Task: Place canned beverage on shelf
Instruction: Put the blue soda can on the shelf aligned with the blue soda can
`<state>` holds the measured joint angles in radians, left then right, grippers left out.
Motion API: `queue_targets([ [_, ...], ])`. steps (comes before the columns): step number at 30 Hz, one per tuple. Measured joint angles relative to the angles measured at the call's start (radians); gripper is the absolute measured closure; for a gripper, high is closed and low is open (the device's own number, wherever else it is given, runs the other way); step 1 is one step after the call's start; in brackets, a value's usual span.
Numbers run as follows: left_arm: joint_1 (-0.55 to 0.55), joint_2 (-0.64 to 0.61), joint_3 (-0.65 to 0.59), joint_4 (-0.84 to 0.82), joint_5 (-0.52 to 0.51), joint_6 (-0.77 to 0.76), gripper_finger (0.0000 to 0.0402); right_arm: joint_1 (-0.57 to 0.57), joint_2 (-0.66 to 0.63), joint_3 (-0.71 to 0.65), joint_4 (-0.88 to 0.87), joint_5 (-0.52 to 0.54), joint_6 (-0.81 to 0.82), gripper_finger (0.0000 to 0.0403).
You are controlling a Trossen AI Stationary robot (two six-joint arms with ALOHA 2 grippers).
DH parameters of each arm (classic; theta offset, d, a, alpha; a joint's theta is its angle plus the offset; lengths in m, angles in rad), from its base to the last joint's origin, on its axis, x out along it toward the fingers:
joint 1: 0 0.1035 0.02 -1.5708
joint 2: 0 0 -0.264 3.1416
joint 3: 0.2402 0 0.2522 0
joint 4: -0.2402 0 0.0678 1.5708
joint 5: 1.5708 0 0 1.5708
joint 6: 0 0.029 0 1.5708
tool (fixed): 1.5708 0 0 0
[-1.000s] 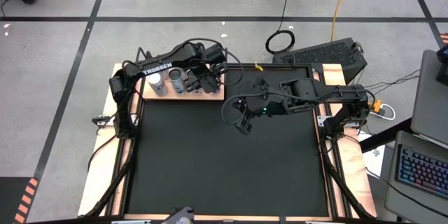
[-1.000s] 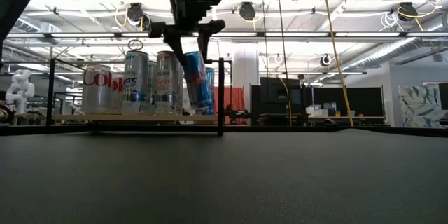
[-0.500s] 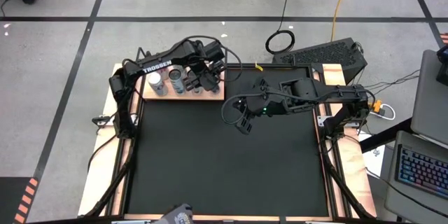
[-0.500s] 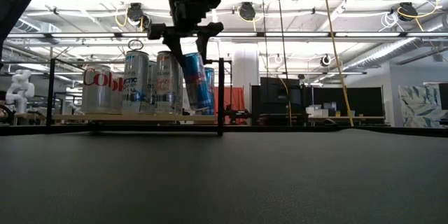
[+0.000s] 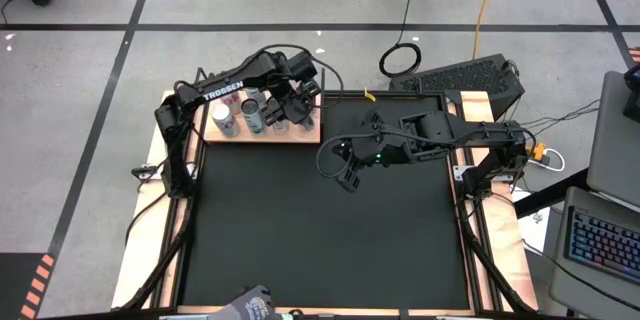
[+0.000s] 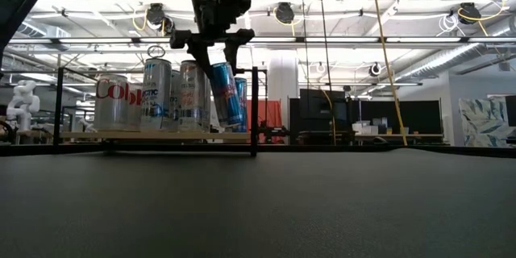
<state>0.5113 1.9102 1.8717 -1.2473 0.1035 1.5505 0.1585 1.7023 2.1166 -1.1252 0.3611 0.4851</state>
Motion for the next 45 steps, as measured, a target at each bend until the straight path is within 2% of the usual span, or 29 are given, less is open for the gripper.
queue_targets([
  [3,0.001,0.0,0.0,0.0,0.026,0.001,0.017,0.0,0.0,0.0,0.0,0.0,0.0,0.0403],
  [15,-0.014,0.0,0.0,-0.001,0.023,-0.025,0.017,0.0,0.0,0.0,0.0,0.0,0.0,0.0403],
  [25,-0.021,0.002,0.0,0.022,-0.044,-0.054,0.017,0.0,0.0,0.0,0.0,0.0,0.0,0.0403],
  [32,-0.04,0.002,0.0,0.027,-0.009,-0.079,0.017,0.0,0.0,0.0,0.0,0.0,0.0,0.0403],
  [38,-0.07,0.002,-0.015,0.024,-0.082,-0.078,0.017,0.0,0.0,0.0,0.0,0.0,0.0,0.0403],
  [45,-0.061,0.002,-0.015,0.076,-0.082,-0.105,0.017,0.0,0.0,0.0,0.0,0.0,0.0,0.0403],
])
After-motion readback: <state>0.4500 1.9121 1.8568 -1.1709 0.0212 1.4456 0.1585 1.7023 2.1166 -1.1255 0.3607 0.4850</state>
